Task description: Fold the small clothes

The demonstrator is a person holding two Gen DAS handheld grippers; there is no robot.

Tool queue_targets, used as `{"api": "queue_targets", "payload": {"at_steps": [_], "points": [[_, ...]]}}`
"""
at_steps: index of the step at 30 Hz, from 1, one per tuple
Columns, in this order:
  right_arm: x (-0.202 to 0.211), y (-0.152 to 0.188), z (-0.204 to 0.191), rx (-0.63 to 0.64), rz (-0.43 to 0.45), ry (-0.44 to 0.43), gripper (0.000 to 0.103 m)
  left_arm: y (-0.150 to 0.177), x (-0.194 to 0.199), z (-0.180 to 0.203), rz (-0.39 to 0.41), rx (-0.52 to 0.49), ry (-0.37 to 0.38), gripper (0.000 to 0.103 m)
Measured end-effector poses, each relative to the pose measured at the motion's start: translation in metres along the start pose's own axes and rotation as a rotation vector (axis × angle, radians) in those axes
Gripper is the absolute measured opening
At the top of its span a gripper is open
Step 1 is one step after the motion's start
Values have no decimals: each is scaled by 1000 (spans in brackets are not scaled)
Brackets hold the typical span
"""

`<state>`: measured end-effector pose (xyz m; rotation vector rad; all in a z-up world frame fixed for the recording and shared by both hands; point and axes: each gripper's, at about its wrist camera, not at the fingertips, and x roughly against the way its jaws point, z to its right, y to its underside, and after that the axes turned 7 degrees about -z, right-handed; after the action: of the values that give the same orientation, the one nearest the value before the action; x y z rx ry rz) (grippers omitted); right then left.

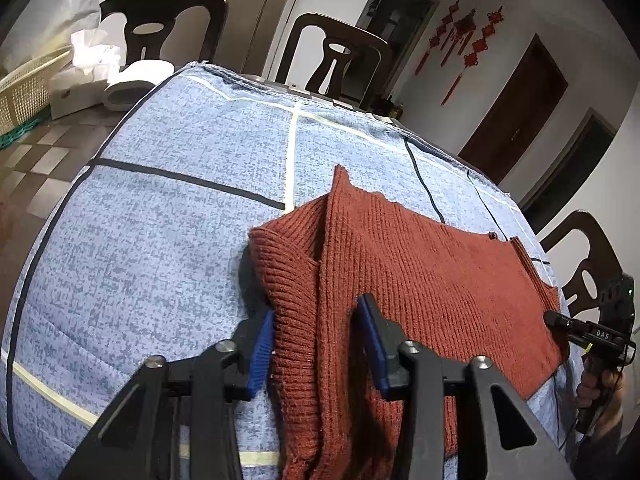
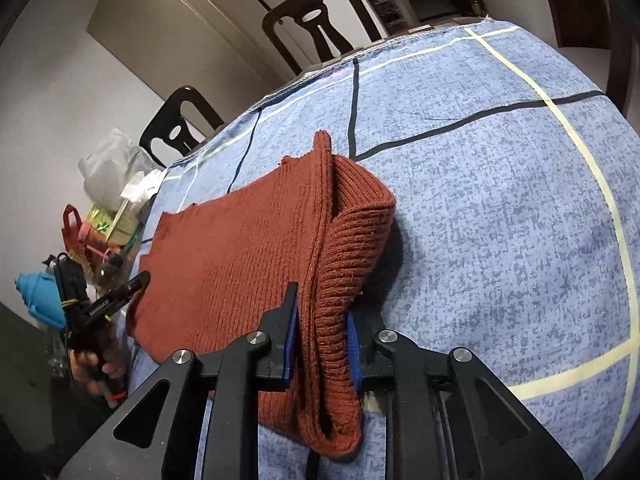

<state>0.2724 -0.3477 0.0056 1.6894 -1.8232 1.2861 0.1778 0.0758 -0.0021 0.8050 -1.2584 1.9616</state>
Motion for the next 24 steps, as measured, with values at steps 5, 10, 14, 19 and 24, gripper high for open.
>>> {"api": "queue_targets", "payload": {"at_steps": [5, 10, 14, 19, 24], "points": [[1, -4, -8, 7, 4, 24, 15, -4, -2, 3, -13, -5, 12, 20], [17, -9, -19, 11, 41, 25, 14, -11, 14, 8, 3, -16, 25, 16], [39, -12, -38, 51, 71, 21, 13, -16, 40, 22, 36, -53, 45, 15], [70, 7, -57, 104, 102, 28, 13, -13, 83, 39, 91, -97, 62, 15], [96, 52, -59, 118, 110, 34, 13, 15, 118, 39, 123, -123, 94, 15]]}}
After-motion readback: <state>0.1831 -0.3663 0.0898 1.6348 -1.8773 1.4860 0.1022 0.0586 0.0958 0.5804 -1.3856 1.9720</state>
